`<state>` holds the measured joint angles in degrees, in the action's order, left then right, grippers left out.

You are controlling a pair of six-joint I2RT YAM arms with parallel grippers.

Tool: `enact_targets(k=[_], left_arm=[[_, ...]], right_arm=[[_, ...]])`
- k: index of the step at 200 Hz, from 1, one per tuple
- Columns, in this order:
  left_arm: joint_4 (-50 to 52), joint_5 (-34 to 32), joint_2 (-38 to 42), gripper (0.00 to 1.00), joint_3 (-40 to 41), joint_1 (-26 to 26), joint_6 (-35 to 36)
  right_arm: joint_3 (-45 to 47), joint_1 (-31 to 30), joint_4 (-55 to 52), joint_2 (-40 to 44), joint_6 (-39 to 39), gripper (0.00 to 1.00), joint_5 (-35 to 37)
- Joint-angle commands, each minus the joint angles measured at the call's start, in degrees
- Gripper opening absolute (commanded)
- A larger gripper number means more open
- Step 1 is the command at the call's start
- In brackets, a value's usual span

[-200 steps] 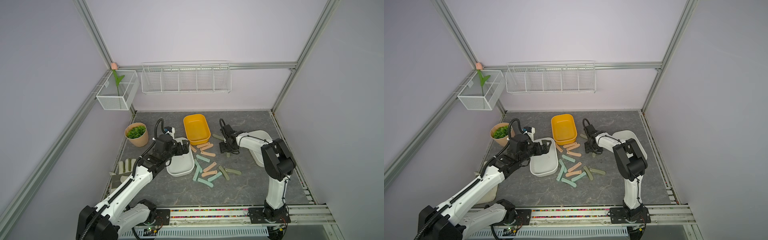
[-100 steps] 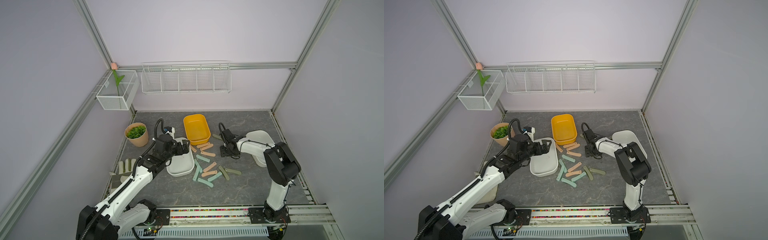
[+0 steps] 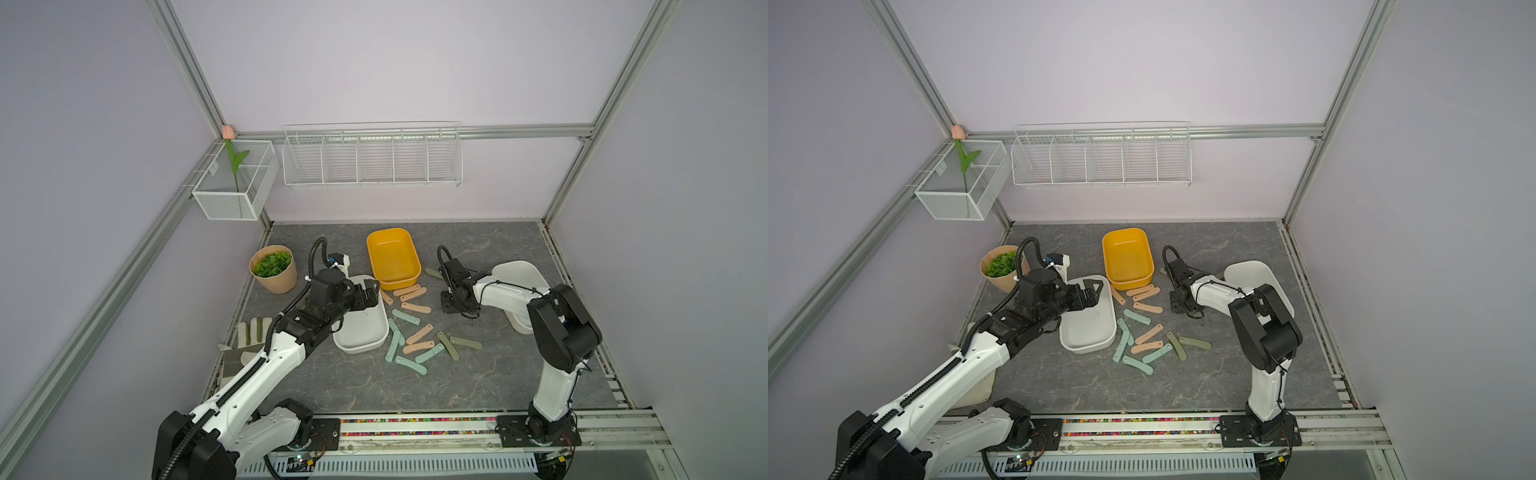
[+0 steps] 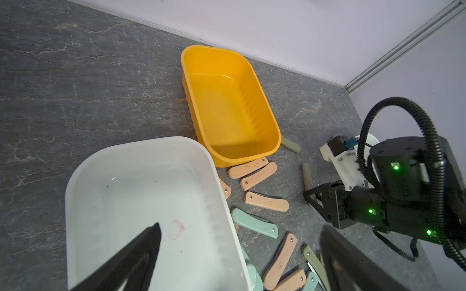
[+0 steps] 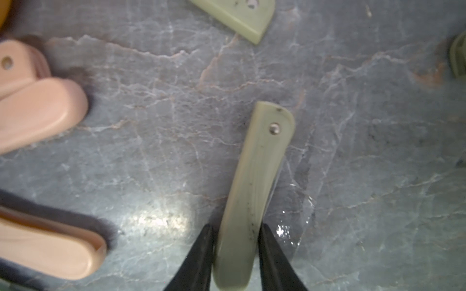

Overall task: Place the fruit knives into the storage box by color
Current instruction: Pick up the fruit knife from the center of the board.

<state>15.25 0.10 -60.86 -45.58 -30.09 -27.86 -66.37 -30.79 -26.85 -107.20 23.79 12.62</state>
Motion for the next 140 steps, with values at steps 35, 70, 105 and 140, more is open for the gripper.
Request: enact_targets(k=[35, 70, 105, 140], left_arm=[[-0.74, 0.86, -0.74, 0.99, -0.72, -0.41, -1.06], [-0.74, 1.1, -0.88, 0.99, -1.45, -0.41, -1.28], [-0.85, 1.52, -1.36, 0.99, -2.38, -0.5, -1.32], [-1.13, 2.25, -1.98, 0.99, -3.4, -0.71, -1.32]], right_arm=[[4.01, 1.34, -4.4, 1.38, 0.9, 0.23, -1.7], [3.38, 1.42, -4.61, 5.43, 1.08, 0.23, -3.32], [1.11, 1.77, -5.94, 9.44, 1.12, 0.23, -4.05], [-0.82, 3.85, -6.8, 13.1, 1.83, 0.23, -5.86]])
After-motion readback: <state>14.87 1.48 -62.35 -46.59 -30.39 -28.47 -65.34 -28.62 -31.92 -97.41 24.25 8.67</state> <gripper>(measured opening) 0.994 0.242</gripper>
